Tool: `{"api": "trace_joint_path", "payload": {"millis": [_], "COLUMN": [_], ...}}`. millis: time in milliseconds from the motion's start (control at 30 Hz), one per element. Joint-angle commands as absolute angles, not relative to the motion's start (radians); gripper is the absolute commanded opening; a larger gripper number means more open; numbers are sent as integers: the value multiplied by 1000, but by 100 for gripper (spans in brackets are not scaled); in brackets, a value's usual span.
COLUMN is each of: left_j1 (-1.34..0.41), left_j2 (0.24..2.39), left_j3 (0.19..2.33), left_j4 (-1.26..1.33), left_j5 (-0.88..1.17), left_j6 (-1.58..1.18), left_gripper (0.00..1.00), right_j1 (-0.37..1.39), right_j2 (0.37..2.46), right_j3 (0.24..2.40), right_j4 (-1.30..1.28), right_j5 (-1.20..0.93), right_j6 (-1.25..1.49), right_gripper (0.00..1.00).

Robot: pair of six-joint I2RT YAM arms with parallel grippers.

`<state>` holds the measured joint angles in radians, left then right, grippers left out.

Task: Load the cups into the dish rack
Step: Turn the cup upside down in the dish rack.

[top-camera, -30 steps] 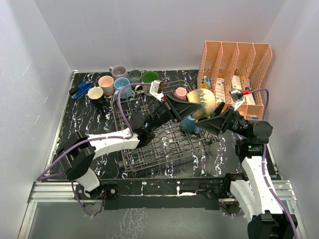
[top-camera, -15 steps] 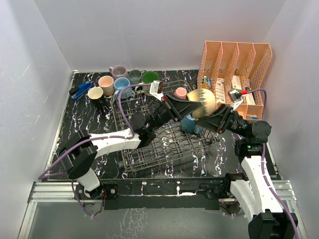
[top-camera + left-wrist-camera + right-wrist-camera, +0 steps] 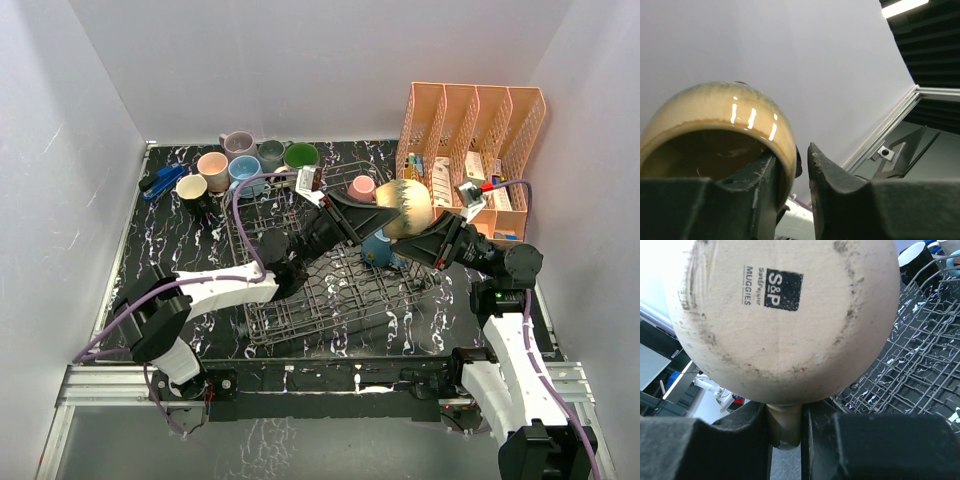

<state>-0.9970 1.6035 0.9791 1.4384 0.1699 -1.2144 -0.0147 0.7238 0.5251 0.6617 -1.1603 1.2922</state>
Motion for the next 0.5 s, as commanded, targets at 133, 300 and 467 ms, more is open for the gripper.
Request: {"api": "trace_joint_path", "payload": {"millis": [133, 300, 467], "left_j1": [-1003, -1003, -1003], "left_j2": [1436, 1373, 1273], "left_j3": [872, 799, 751], "left_j4": [1509, 1426, 1301], "left_j5": [130, 97, 83], "left_j6": [-1100, -1058, -1012], "left_gripper": [48, 59, 63], "right_j1": [-28, -37, -43], "right_j2": [726, 724, 721], "right_j3": [529, 519, 508], "right_j4": [753, 754, 752], "right_j5": [-1123, -1136, -1147], "right_j6": [1313, 1305, 1288], "right_gripper": [8, 8, 8]}}
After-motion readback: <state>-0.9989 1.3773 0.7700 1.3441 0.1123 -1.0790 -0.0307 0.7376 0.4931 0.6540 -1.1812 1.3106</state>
